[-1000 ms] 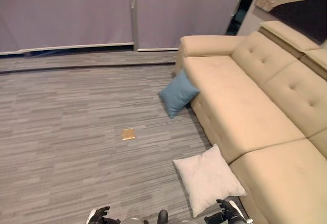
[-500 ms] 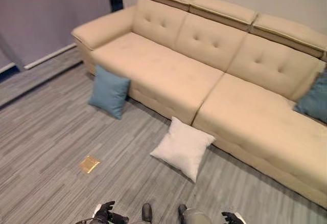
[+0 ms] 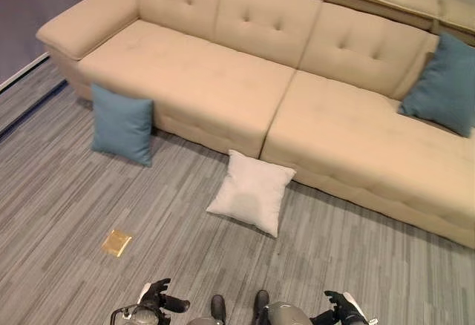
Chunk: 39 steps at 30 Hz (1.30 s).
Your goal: Pick up all the scattered cushions and arrange them neatly on the sofa.
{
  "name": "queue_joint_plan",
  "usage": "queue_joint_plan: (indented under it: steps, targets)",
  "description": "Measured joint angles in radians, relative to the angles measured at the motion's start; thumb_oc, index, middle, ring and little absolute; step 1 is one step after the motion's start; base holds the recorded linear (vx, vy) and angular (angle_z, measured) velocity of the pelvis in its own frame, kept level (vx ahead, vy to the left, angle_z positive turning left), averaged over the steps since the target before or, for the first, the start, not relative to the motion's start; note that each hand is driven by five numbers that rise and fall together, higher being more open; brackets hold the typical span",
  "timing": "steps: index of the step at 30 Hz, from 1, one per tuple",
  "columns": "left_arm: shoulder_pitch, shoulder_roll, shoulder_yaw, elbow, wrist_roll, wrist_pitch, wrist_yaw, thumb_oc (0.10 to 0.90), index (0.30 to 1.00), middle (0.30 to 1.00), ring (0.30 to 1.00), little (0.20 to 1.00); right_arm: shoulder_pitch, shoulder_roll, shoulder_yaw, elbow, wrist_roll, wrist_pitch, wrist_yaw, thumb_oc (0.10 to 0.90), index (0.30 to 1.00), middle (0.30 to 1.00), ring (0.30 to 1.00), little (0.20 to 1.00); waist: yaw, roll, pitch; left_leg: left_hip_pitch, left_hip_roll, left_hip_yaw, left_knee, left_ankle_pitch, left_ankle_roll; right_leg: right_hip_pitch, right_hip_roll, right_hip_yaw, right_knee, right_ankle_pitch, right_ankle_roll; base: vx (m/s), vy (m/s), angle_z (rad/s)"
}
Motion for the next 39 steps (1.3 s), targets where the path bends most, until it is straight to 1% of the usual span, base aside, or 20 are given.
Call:
queue_joint_plan:
  steps: [1,2,3,4,6,11,12,14,17,19,20,21,24,25,28,31,32,34,37,39]
  targets:
    - [0.023,-0.001,0.000,-0.005,0.000,0.000,0.000,0.800,0.900,0.900,0.900,0.900,0.000,0.004,-0.001,0.000,0.001,-0.001,0.000,0.800,0.900,0.900,0.900,0.900,0.003,-0.012,-0.008,0.006,-0.005,0.001,0.033,-0.017,-0.040,0.034,0.003,-0.005,-0.044,0.024,-0.072,0.05,-0.084,0.43]
    - [0.029,0.000,0.000,-0.003,0.000,0.000,-0.002,0.800,0.900,0.900,0.900,0.900,-0.009,0.012,-0.003,0.003,0.001,-0.003,-0.002,0.800,0.900,0.900,0.900,0.900,0.012,-0.029,-0.009,-0.044,-0.012,0.022,0.151,-0.024,-0.044,0.053,-0.009,-0.014,-0.072,0.037,-0.109,0.09,-0.071,0.16]
    - [0.031,-0.001,0.001,-0.003,-0.001,0.001,-0.002,0.800,0.900,0.900,0.900,0.900,-0.019,0.015,-0.003,0.006,0.002,-0.007,-0.002,0.800,0.900,0.900,0.900,0.900,0.025,-0.043,-0.008,-0.113,-0.009,0.063,0.289,-0.035,-0.046,0.064,-0.015,-0.014,-0.092,0.048,-0.116,0.11,-0.059,0.02]
    - [0.041,-0.003,0.002,-0.004,-0.001,0.002,-0.001,0.800,0.900,0.900,0.900,0.900,-0.033,0.014,-0.004,0.011,0.003,-0.013,-0.003,0.800,0.900,0.900,0.900,0.900,0.038,-0.042,-0.008,-0.155,0.019,0.091,0.372,-0.058,-0.022,0.094,-0.006,-0.014,-0.109,0.051,-0.119,0.15,-0.063,0.09]
    - [0.046,0.002,0.003,-0.008,-0.002,0.002,0.003,0.800,0.900,0.900,0.900,0.900,-0.058,0.015,-0.004,0.032,0.015,-0.024,-0.005,0.800,0.900,0.900,0.900,0.900,0.055,-0.033,-0.009,-0.209,0.081,0.089,0.486,-0.058,-0.025,0.132,0.024,-0.015,-0.146,0.044,-0.124,0.12,-0.008,0.06]
    - [0.049,0.020,0.001,-0.011,-0.001,0.003,0.003,0.800,0.900,0.900,0.900,0.900,-0.093,0.012,-0.004,0.036,0.024,-0.025,-0.006,0.800,0.900,0.900,0.900,0.900,0.056,-0.065,0.007,-0.203,0.088,0.090,0.197,-0.040,-0.039,0.178,0.036,0.034,-0.194,0.039,-0.115,0.19,0.031,-0.09]
    - [0.043,0.023,0.000,-0.013,-0.002,0.002,0.003,0.800,0.900,0.900,0.900,0.900,-0.101,0.012,-0.003,0.041,0.024,-0.024,-0.007,0.800,0.900,0.900,0.900,0.900,0.061,-0.069,0.009,-0.206,0.079,0.071,0.125,-0.025,-0.057,0.188,0.046,0.054,-0.211,0.041,-0.115,0.13,0.026,-0.32]
    - [0.036,0.024,-0.001,-0.008,-0.002,0.003,0.002,0.800,0.900,0.900,0.900,0.900,-0.109,0.014,0.001,0.063,0.024,-0.024,-0.009,0.800,0.900,0.900,0.900,0.900,0.084,-0.069,0.014,-0.229,0.075,-0.002,0.006,0.042,-0.057,0.213,0.070,0.086,-0.255,0.055,-0.110,0.13,0.044,-0.58]
    - [0.034,0.024,0.000,-0.006,-0.003,0.011,0.002,0.800,0.900,0.900,0.900,0.900,-0.106,0.012,-0.001,0.078,0.024,-0.020,-0.017,0.800,0.900,0.900,0.900,0.900,0.099,-0.080,0.024,-0.249,0.065,-0.034,-0.023,0.091,-0.052,0.252,0.082,0.129,-0.271,0.046,-0.095,0.24,0.134,-0.62]
    - [0.052,0.021,0.001,0.001,-0.003,0.020,0.001,0.800,0.900,0.900,0.900,0.900,-0.080,0.009,-0.010,0.076,0.024,-0.020,-0.025,0.800,0.900,0.900,0.900,0.900,0.089,-0.067,0.019,-0.184,0.056,-0.015,-0.017,0.154,0.018,0.325,0.089,0.156,-0.268,0.010,-0.051,0.26,0.174,-0.67]
    - [0.052,0.021,0.001,0.001,-0.003,0.020,0.001,0.800,0.900,0.900,0.900,0.900,-0.080,0.009,-0.010,0.076,0.024,-0.020,-0.025,0.800,0.900,0.900,0.900,0.900,0.089,-0.067,0.019,-0.184,0.056,-0.015,-0.017,0.154,0.018,0.325,0.089,0.156,-0.268,0.010,-0.051,0.06,0.052,-0.33]
    - [0.050,0.027,0.000,0.017,-0.002,0.023,0.001,0.800,0.900,0.900,0.900,0.900,-0.050,0.025,-0.005,0.075,0.022,-0.018,-0.023,0.800,0.900,0.900,0.900,0.900,0.080,-0.087,0.001,-0.153,0.027,0.012,-0.021,0.166,0.041,0.336,0.051,0.168,-0.241,-0.021,-0.016,0.15,0.167,-0.21]
    - [0.007,0.033,-0.002,-0.007,-0.002,0.017,-0.002,0.800,0.900,0.900,0.900,0.900,-0.040,0.035,-0.004,0.077,0.022,-0.014,-0.021,0.800,0.900,0.900,0.900,0.900,0.078,-0.085,-0.001,-0.116,0.002,0.014,-0.042,0.151,0.088,0.289,0.006,0.165,-0.110,-0.056,0.037,0.14,0.190,-0.14]
    - [0.003,0.034,-0.001,-0.010,-0.002,0.017,-0.001,0.800,0.900,0.900,0.900,0.900,-0.040,0.042,-0.008,0.076,0.021,-0.014,-0.018,0.800,0.900,0.900,0.900,0.900,0.087,-0.081,0.000,-0.084,0.000,0.041,-0.060,0.143,0.100,0.270,-0.013,0.171,-0.041,-0.080,0.068,0.10,0.173,-0.39]
    - [0.001,0.034,-0.002,-0.010,-0.002,0.018,-0.002,0.800,0.900,0.900,0.900,0.900,-0.055,0.048,-0.008,0.055,0.021,-0.022,-0.015,0.800,0.900,0.900,0.900,0.900,0.085,-0.054,0.001,-0.036,-0.007,0.063,-0.077,0.115,0.137,0.216,-0.049,0.166,0.108,-0.114,0.096,0.06,0.140,-0.33]
    - [-0.014,0.034,-0.002,-0.015,-0.002,0.018,0.000,0.800,0.900,0.900,0.900,0.900,-0.074,0.049,-0.006,0.026,0.020,-0.024,-0.011,0.800,0.900,0.900,0.900,0.900,0.083,-0.026,0.012,-0.016,-0.012,0.086,-0.077,0.100,0.159,0.088,-0.101,0.168,0.334,-0.129,0.120,0.07,0.086,-0.18]
    - [-0.013,0.034,-0.001,-0.011,-0.002,0.018,-0.001,0.800,0.900,0.900,0.900,0.900,-0.081,0.050,0.002,0.024,0.020,-0.023,-0.008,0.800,0.900,0.900,0.900,0.900,0.083,-0.016,0.015,-0.001,-0.010,0.093,-0.078,0.085,0.175,0.038,-0.126,0.159,0.351,-0.128,0.120,0.13,0.070,-0.21]
    - [0.007,0.034,0.001,-0.006,-0.002,0.019,0.001,0.800,0.900,0.900,0.900,0.900,-0.084,0.052,0.004,0.017,0.019,-0.025,-0.003,0.800,0.900,0.900,0.900,0.900,0.091,-0.012,0.013,0.029,-0.007,0.109,-0.106,0.096,0.157,0.005,-0.163,0.093,0.290,-0.124,0.116,0.10,-0.011,-0.15]
    - [0.026,0.035,0.000,-0.001,-0.002,0.019,0.001,0.800,0.900,0.900,0.900,0.900,-0.080,0.052,0.005,0.016,0.018,-0.020,-0.003,0.800,0.900,0.900,0.900,0.900,0.097,-0.023,0.012,0.046,0.002,0.109,-0.121,0.081,0.151,-0.041,-0.161,0.045,0.144,-0.080,0.102,0.09,-0.041,-0.09]
    - [0.027,0.033,0.000,0.028,-0.002,0.022,-0.001,0.800,0.900,0.900,0.900,0.900,-0.082,0.051,0.001,0.010,0.018,-0.020,-0.003,0.800,0.900,0.900,0.900,0.900,0.095,-0.029,0.015,0.046,0.010,0.110,-0.121,0.076,0.141,-0.075,-0.149,0.003,0.077,-0.003,0.088,0.09,-0.093,-0.04]
